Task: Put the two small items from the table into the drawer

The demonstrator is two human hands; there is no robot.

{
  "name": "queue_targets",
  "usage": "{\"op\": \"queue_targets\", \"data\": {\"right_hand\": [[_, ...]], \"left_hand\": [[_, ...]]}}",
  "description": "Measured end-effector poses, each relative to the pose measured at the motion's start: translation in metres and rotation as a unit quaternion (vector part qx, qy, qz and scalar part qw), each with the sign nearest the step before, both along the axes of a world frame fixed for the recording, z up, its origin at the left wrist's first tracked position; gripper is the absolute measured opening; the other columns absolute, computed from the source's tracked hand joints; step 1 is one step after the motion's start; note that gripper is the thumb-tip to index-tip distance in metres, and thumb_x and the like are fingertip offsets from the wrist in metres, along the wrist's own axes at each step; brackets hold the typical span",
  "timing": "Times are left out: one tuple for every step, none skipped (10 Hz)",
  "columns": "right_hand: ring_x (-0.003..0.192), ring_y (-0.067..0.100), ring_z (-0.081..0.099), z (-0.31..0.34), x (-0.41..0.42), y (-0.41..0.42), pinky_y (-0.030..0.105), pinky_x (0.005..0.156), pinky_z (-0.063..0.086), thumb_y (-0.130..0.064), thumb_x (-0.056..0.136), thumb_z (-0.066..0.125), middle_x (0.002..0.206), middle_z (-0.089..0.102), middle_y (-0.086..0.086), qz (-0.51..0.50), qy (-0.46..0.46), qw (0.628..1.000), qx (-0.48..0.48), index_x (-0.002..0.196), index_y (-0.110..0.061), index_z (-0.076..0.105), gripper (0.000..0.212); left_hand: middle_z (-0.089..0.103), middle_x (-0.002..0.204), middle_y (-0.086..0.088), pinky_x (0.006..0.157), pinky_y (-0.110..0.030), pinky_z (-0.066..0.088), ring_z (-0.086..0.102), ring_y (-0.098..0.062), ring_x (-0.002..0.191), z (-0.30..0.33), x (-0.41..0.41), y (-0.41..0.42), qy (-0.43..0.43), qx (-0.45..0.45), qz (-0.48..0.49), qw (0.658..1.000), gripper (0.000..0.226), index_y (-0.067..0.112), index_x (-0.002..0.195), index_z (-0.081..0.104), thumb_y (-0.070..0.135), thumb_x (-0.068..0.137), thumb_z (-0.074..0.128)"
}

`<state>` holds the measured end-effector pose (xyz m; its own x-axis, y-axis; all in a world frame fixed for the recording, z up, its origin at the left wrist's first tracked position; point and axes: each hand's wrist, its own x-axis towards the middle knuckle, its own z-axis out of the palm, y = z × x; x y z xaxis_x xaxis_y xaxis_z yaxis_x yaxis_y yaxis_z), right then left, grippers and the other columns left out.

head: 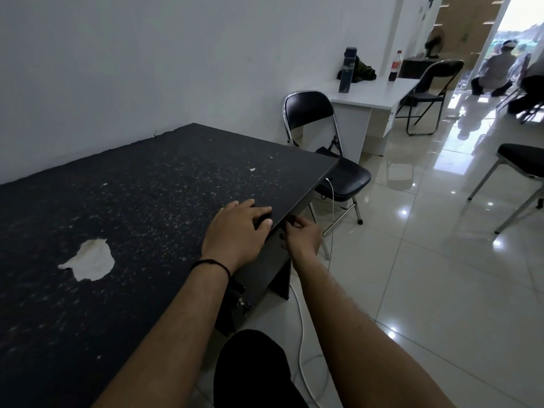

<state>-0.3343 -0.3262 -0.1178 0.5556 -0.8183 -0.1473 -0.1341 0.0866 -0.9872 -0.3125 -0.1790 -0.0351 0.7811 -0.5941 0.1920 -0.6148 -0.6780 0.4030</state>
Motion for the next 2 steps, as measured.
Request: {"op": "queue_targets", "data": {"right_hand": [[0.108,0.021,0.069,0.009,-0.010,0.000,0.035,0.087,0.054,-0.027,0.095,0.063,0.124,0.073,0.003,-0.019,0.034,0.997,-0.065,0.131,-0.021,0.066,0.037],[0.095,0.016,0.064,0.034,-0.026,-0.003,0.029,0.078,0.043,-0.027,0.094,0.056,0.117,0.074,-0.001,-0.103,0.053,0.984,-0.136,0.122,-0.025,0.070,0.031]], "left_hand": [[0.037,0.159,0.008,0.121,-0.042,0.018,0.024,-0.021,0.149,0.000,-0.002,0.001,-0.005,-0.001,0.000,1.000,0.044,0.043,0.141,0.051,0.049,0.098,0.044],[0.041,0.156,0.006,0.119,-0.043,0.025,0.031,-0.022,0.146,0.007,-0.004,0.000,-0.003,0.008,-0.004,1.000,0.043,0.041,0.139,0.054,0.047,0.097,0.047]]}}
